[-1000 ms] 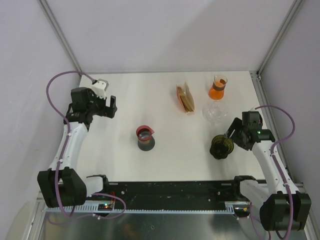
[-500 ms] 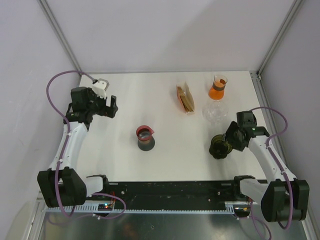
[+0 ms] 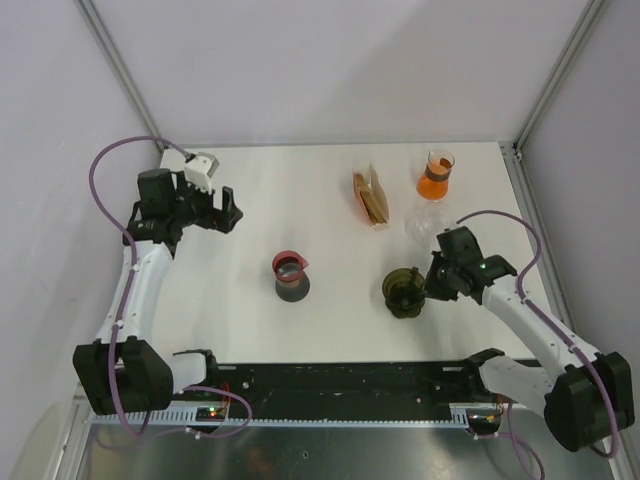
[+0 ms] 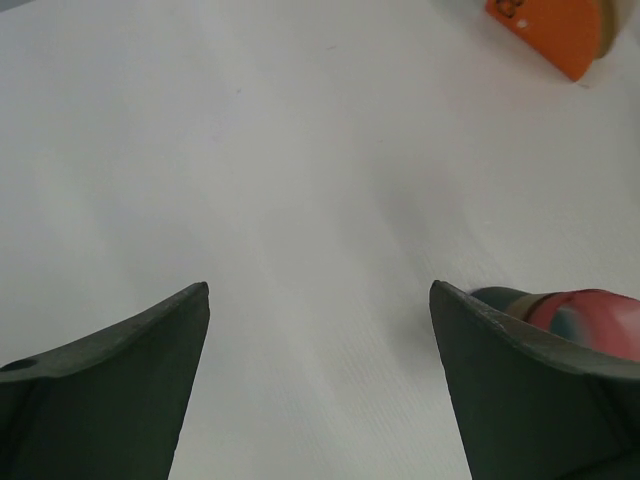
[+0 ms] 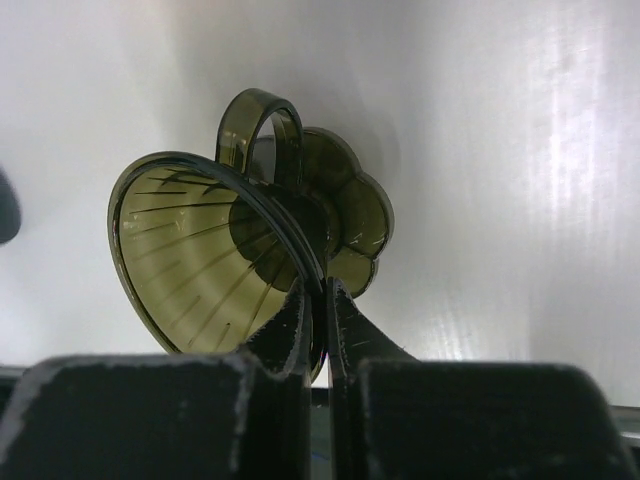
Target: Place the coffee filter in the dripper
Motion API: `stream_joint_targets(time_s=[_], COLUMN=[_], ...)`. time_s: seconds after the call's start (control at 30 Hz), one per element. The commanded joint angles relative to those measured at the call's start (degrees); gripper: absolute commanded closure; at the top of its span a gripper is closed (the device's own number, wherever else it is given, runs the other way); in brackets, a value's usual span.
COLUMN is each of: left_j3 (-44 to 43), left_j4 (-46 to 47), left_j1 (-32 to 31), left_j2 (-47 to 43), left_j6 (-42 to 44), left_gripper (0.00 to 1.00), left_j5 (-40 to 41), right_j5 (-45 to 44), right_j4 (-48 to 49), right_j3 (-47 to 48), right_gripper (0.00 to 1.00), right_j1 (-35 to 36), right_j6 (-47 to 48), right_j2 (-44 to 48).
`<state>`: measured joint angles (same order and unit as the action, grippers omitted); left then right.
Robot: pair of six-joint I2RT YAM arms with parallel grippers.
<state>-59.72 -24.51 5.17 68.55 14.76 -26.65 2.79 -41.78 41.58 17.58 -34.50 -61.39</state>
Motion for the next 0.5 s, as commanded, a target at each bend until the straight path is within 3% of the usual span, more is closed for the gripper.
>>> stream_joint_targets(time_s=[0.0,0.1,0.27,0.47], left_j3=[-5.19,-7.78,-12.51,-14.92], left_j4=[-2.51,-3.78,-7.51,-8.14], left_j1=[-0.40,-5.84,-20.74,-35.85], left_j2=[-1.78,-1.98,-1.14,1.61], left_j6=[-5.27,-8.57,-9.04,-7.84], left_gripper=[0.08,0.12,0.13,0.05], left_j5=[-13.10,-18.54,-11.05,-0.40], right_j5=[-5.22,-9.74,-14.39,-16.10], right_j4=[1.46,4.19,7.90,12.82], right_j3=[5.13,9.46,16.10,19.54], right_gripper=[1.00,1.00,1.00,1.00], right_j1=[8.26,13.63,21.13,25.78], right_j6=[-9.12,-13.02,-14.83,-15.66], right_j2=[4.74,4.36,0.18,-2.76])
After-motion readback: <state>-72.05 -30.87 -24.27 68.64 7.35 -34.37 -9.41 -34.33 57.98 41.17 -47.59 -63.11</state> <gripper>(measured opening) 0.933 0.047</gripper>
